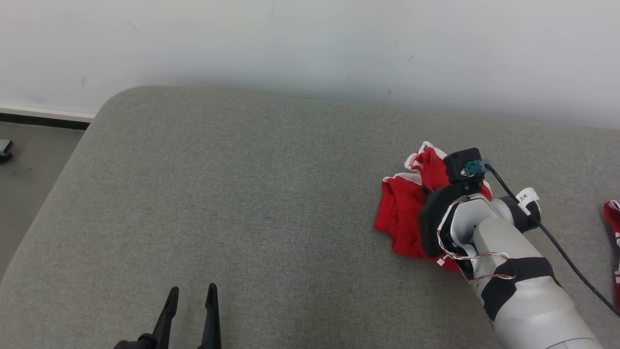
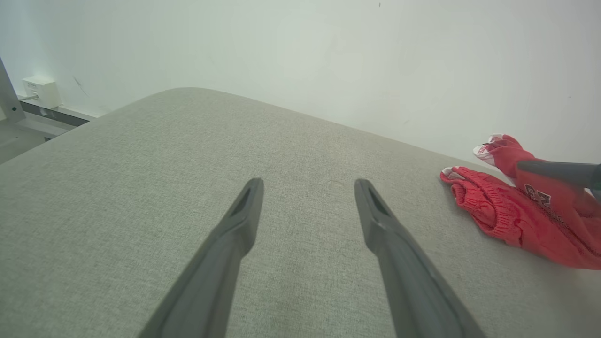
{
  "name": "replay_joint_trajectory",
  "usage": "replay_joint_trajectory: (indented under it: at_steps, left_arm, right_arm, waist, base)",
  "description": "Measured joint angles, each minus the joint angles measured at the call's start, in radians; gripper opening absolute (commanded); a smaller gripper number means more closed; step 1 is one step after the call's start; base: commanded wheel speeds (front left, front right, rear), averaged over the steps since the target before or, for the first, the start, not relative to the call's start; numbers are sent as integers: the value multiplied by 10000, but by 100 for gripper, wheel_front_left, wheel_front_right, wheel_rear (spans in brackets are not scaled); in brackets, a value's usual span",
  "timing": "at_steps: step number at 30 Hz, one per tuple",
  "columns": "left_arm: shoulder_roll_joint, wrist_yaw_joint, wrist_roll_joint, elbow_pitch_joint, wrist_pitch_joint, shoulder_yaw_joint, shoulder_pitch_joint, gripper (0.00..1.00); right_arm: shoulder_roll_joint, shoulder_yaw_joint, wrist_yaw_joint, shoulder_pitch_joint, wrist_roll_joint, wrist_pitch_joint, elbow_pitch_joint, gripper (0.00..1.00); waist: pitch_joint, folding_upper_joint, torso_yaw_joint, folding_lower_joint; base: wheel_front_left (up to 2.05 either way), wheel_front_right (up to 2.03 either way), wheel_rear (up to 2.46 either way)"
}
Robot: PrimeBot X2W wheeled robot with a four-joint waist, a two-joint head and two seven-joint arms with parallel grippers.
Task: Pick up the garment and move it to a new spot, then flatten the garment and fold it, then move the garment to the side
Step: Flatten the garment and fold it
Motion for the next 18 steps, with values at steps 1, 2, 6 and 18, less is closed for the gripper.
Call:
replay_joint_trajectory:
  at_steps: [1, 2, 6, 18]
  left_arm:
    - [0, 19, -8, -6, 0, -35, -3, 100]
    - [0, 40, -21, -12, 0, -50, -3, 100]
    - [0, 46, -25, -15, 0, -105, -3, 100]
    - [0, 125, -10, -10, 0, -77, 57, 100]
  right_arm:
    - [44, 82, 0, 27, 59, 73, -2, 0]
    - [92, 161, 0, 56, 75, 107, 6, 0]
    - [236, 316, 0, 86, 284, 184, 69, 0]
    - [431, 533, 0, 124, 2903, -614, -1275, 100]
  waist:
    - [7, 0, 61, 0]
    - [14, 0, 123, 0]
    - [46, 1, 333, 0]
    - [-65, 0, 422, 0]
  base:
    - [0, 0, 0]
    - [0, 0, 0]
    - [0, 0, 0]
    - [0, 0, 0]
